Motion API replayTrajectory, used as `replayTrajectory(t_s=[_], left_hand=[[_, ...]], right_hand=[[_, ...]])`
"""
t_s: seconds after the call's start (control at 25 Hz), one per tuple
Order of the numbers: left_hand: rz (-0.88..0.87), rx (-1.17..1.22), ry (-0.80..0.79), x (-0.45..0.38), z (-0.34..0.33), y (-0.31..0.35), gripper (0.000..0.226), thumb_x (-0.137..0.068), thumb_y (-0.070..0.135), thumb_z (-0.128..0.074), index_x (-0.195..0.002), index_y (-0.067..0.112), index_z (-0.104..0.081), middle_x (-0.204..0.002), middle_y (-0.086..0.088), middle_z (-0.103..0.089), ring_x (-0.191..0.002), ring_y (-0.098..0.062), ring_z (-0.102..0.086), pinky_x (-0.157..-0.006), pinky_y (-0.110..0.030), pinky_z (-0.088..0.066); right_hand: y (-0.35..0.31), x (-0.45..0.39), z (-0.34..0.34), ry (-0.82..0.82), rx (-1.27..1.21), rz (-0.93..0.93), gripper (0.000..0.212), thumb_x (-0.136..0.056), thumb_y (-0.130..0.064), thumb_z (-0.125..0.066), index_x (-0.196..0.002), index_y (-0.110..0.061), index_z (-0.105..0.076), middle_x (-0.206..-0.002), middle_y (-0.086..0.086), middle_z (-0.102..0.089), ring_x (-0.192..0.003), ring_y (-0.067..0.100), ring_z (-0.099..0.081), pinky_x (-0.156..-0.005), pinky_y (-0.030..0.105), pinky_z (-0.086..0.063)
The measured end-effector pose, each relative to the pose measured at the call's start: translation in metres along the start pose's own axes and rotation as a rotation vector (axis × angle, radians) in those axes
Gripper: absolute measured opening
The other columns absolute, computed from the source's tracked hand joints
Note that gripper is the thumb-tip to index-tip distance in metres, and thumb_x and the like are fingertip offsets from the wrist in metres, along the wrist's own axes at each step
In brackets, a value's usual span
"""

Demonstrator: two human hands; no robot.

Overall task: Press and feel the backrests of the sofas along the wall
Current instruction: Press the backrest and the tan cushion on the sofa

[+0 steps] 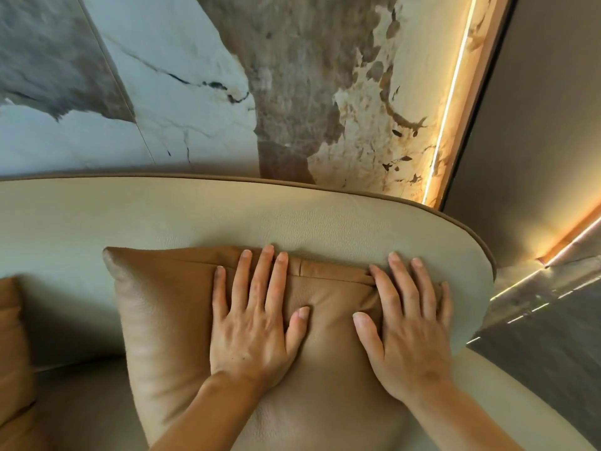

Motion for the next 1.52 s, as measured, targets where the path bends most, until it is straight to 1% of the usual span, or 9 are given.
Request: replayTrajectory(t_s=[0.32,0.68,0.88,1.08,1.2,1.32,1.36,1.44,1.52], left_hand=[[0.019,0.036,0.023,-0.022,-0.032,-0.002,0.072,-0.098,0.058,-0.014,-0.158,0.018,-0.012,-0.162,-0.006,-0.024,-0.153,-0.024,-0.009,-0.124,-0.048,-0.002],[0.026,0.060,0.010,-0.029,-0.033,0.000,0.072,-0.098,0.058,-0.013,-0.158,0.018,-0.011,-0.161,-0.006,-0.025,-0.154,-0.021,-0.003,-0.124,-0.049,-0.001],[0.038,0.050,-0.052,-0.029,-0.032,0.001,0.071,-0.099,0.058,-0.011,-0.153,0.014,-0.024,-0.160,-0.008,-0.028,-0.148,-0.031,-0.019,-0.122,-0.050,-0.001],[0.025,0.056,-0.189,-0.030,-0.008,0.004,0.072,-0.094,0.055,-0.025,-0.150,0.012,-0.037,-0.156,-0.011,-0.040,-0.145,-0.033,-0.031,-0.119,-0.053,-0.012],[0.050,0.030,-0.354,-0.032,0.021,0.002,0.083,-0.087,0.064,0.005,-0.158,0.024,-0.009,-0.167,-0.002,-0.013,-0.154,-0.026,-0.007,-0.124,-0.051,0.000],[0.033,0.096,-0.364,-0.015,0.052,-0.010,0.083,-0.079,0.070,0.020,-0.153,0.033,0.018,-0.166,0.007,0.013,-0.151,-0.019,0.021,-0.119,-0.043,0.021],[0.018,0.074,-0.343,-0.007,0.070,-0.013,0.080,-0.083,0.070,0.014,-0.154,0.032,0.013,-0.167,0.005,0.007,-0.152,-0.020,0.017,-0.120,-0.043,0.019],[-0.025,0.040,-0.249,0.011,0.107,-0.020,0.073,-0.094,0.063,-0.013,-0.155,0.025,-0.025,-0.162,-0.003,-0.027,-0.151,-0.027,-0.017,-0.119,-0.047,-0.005],[-0.073,0.009,-0.149,0.031,0.144,-0.030,0.066,-0.095,0.056,-0.029,-0.146,0.017,-0.047,-0.153,-0.007,-0.043,-0.143,-0.030,-0.036,-0.110,-0.051,-0.021]], right_hand=[[0.013,-0.030,-0.026,0.034,0.032,0.024,0.064,-0.095,-0.061,-0.017,-0.142,-0.023,-0.039,-0.153,0.006,-0.035,-0.142,0.033,-0.028,-0.113,0.063,-0.018],[0.015,-0.034,-0.031,0.089,0.046,0.057,0.062,-0.097,-0.059,-0.020,-0.143,-0.022,-0.038,-0.153,0.006,-0.033,-0.143,0.033,-0.026,-0.113,0.063,-0.018],[0.015,-0.033,-0.030,0.015,0.069,0.046,0.062,-0.098,-0.059,-0.017,-0.146,-0.024,-0.034,-0.157,0.004,-0.029,-0.146,0.030,-0.021,-0.114,0.062,-0.014],[0.009,-0.034,-0.014,-0.203,0.150,-0.013,0.069,-0.096,-0.064,-0.005,-0.150,-0.029,-0.029,-0.160,0.001,-0.026,-0.149,0.025,-0.012,-0.118,0.057,-0.016],[0.005,-0.034,0.006,-0.333,0.163,-0.051,0.078,-0.084,-0.069,0.018,-0.153,-0.038,0.002,-0.164,-0.008,0.010,-0.149,0.019,0.017,-0.120,0.054,0.002],[-0.014,-0.020,0.038,-0.373,0.181,-0.101,0.075,-0.079,-0.067,0.024,-0.148,-0.037,0.022,-0.162,-0.009,0.020,-0.146,0.019,0.025,-0.113,0.054,0.019],[-0.022,-0.012,0.053,-0.353,0.191,-0.118,0.072,-0.080,-0.066,0.025,-0.145,-0.036,0.027,-0.161,-0.009,0.021,-0.146,0.019,0.026,-0.110,0.053,0.024],[-0.038,0.006,0.080,-0.270,0.197,-0.109,0.071,-0.082,-0.066,0.022,-0.145,-0.034,0.024,-0.163,-0.008,0.015,-0.148,0.020,0.020,-0.112,0.054,0.020],[-0.062,0.028,0.115,-0.149,0.154,-0.055,0.072,-0.091,-0.063,0.001,-0.154,-0.028,-0.007,-0.164,-0.001,-0.010,-0.151,0.024,-0.007,-0.117,0.059,-0.006]])
Point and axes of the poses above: each hand's wrist, its own x-axis away from the middle knuckle, its own z-axis out of the back of the hand, y = z × x, the point moved 1 cm from there along -x, towards the middle knuckle
